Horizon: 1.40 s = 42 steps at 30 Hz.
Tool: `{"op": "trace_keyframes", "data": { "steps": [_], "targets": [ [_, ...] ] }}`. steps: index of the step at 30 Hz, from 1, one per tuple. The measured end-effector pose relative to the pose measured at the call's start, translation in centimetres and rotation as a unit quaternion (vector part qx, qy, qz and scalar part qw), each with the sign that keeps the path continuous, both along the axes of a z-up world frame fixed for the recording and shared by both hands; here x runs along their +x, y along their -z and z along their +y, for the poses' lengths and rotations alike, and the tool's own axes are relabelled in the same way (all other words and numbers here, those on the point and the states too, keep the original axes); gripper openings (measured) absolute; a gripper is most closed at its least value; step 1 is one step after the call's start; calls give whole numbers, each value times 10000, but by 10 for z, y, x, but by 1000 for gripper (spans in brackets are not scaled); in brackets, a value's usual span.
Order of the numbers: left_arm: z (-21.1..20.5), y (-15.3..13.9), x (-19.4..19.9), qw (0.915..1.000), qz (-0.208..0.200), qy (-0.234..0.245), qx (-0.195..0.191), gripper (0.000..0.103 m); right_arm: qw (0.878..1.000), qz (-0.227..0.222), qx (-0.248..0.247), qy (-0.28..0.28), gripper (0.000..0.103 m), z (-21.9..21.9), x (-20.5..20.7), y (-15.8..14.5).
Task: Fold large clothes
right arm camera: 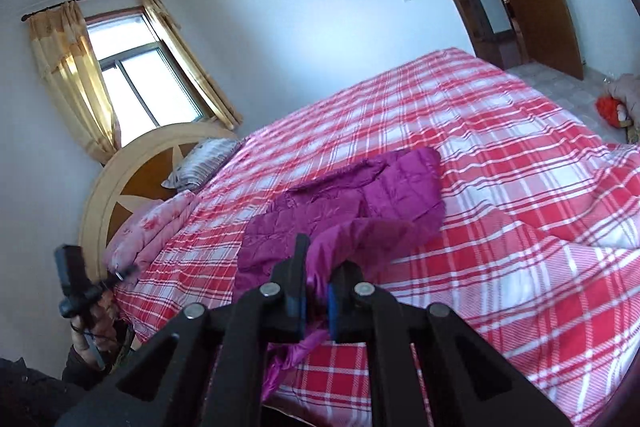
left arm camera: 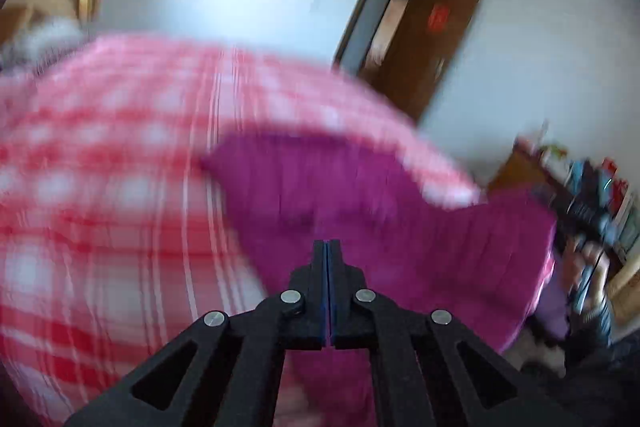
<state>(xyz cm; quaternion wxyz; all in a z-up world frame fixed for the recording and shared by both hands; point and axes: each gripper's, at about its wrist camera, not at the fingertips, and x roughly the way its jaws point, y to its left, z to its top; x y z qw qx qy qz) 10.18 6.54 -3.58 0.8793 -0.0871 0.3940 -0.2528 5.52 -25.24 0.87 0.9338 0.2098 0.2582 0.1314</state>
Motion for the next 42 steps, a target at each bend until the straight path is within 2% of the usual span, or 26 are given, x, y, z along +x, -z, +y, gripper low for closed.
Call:
{"op": "trace_keyframes", "data": {
  "steps": [1, 4, 7, 10, 13, 16, 19, 22, 24, 25, 27, 28, 29, 31, 35, 42],
  "targets": [
    [0, 19, 5, 9993, 344, -29, 106, 0, 10000, 0, -26, -42, 10, 4, -2, 1],
    [-1, 70, 9, 9936, 1129, -34, 72, 0, 9999, 47, -15, -95, 10, 5, -8, 12],
    [-5, 114, 4, 9785, 1998, 217, -454, 0, 9999, 155, -5, -77, 10, 1, -14, 19],
    [-9, 133, -7, 9679, 2430, 234, -605, 0, 9998, 125, -123, -125, 10, 3, -21, 16],
    [-8, 133, -18, 9650, 2523, 206, -681, 0, 9997, 91, -137, -194, 10, 4, -24, 17],
    [-12, 130, -26, 9669, 2480, 189, -576, 0, 9996, 138, -90, -235, 10, 6, -20, 22],
    [-22, 127, -34, 9710, 2379, 137, -216, 0, 9994, 157, -62, -285, 10, 8, -18, 25],
    [-30, 132, -42, 9691, 2440, 283, -233, 0, 9994, 133, -65, -328, 10, 11, -20, 24],
    [-35, 126, -47, 9746, 2226, 210, 92, 1, 9993, 123, -72, -337, 10, 12, -21, 23],
    [-39, 123, -48, 9773, 2084, 163, 339, 6, 9993, 120, -74, -345, 10, 12, -21, 23],
    [-39, 110, -53, 9829, 1716, -12, 666, 51, 9993, 125, -65, -348, 10, 12, -22, 24],
    [-38, 105, -54, 9852, 1564, -58, 698, 92, 9993, 124, -47, -348, 10, 12, -22, 24],
    [-35, 100, -57, 9873, 1431, -93, 679, 101, 9993, 123, -35, -352, 10, 12, -22, 24],
    [-31, 96, -59, 9887, 1349, -67, 652, 101, 9993, 123, -10, -359, 10, 12, -22, 24],
    [-33, 115, -51, 9821, 1843, -85, 386, 101, 9993, 109, 24, -365, 10, 11, -22, 25],
    [-35, 144, -55, 9597, 2741, 268, -565, 101, 9993, 74, 57, -370, 11, 9, -23, 24]
  ]
}}
